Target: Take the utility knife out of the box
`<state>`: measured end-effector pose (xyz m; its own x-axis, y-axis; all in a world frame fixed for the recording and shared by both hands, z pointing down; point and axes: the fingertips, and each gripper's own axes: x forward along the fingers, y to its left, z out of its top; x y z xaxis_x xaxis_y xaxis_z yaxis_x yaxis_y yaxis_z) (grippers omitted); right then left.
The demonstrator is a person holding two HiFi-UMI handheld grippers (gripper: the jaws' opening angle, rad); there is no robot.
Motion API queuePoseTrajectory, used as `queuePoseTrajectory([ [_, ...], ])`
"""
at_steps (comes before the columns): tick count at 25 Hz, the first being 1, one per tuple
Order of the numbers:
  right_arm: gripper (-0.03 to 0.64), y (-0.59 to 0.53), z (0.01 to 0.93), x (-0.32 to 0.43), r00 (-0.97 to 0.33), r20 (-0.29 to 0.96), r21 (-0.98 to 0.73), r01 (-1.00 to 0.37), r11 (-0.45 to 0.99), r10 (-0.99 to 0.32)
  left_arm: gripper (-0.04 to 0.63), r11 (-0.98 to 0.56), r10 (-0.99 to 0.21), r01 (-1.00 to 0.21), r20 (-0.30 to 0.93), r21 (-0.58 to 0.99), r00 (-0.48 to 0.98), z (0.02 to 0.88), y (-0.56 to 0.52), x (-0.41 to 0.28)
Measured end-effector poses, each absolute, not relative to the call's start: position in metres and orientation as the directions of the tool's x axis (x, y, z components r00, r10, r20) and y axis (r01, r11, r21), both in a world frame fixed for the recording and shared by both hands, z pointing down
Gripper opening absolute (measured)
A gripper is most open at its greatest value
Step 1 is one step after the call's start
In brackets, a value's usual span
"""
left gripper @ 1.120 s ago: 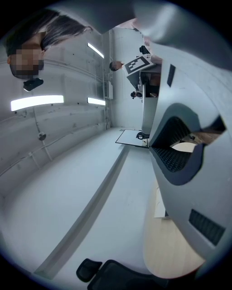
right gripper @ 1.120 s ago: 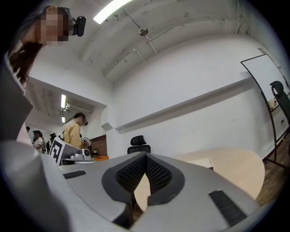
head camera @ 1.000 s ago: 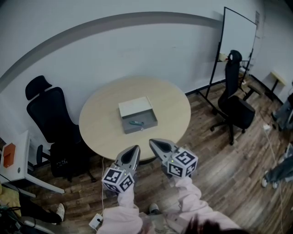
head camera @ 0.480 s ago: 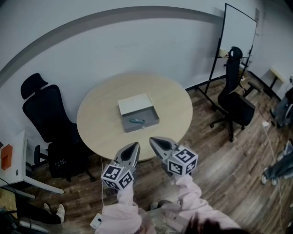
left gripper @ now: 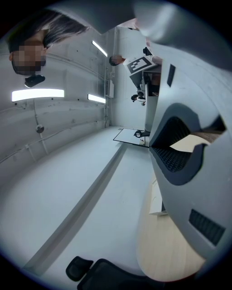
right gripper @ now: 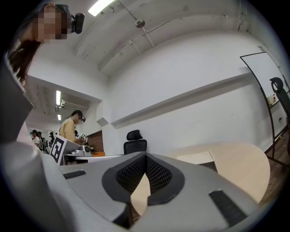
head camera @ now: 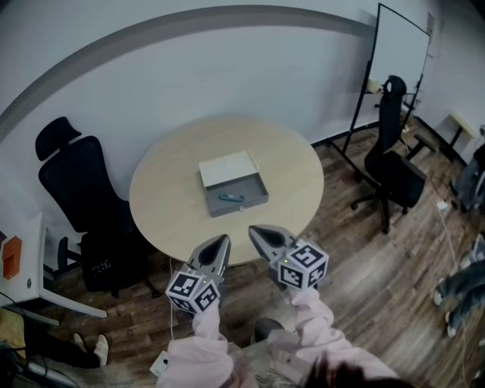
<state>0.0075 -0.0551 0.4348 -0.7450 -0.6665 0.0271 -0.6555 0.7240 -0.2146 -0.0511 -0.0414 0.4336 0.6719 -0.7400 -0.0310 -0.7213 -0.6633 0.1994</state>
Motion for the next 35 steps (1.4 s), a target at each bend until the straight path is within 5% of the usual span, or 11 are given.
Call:
queuePoseTrajectory([
  [35,-0.008,-0.179,0.440,-0.002,-0.785,0.071,-0.241,-0.613,0.753,-0.616,-0.001,-0.617,-0.774,-0.751,-0.010,0.235,0.633,0.439,-0.156,-0.061],
])
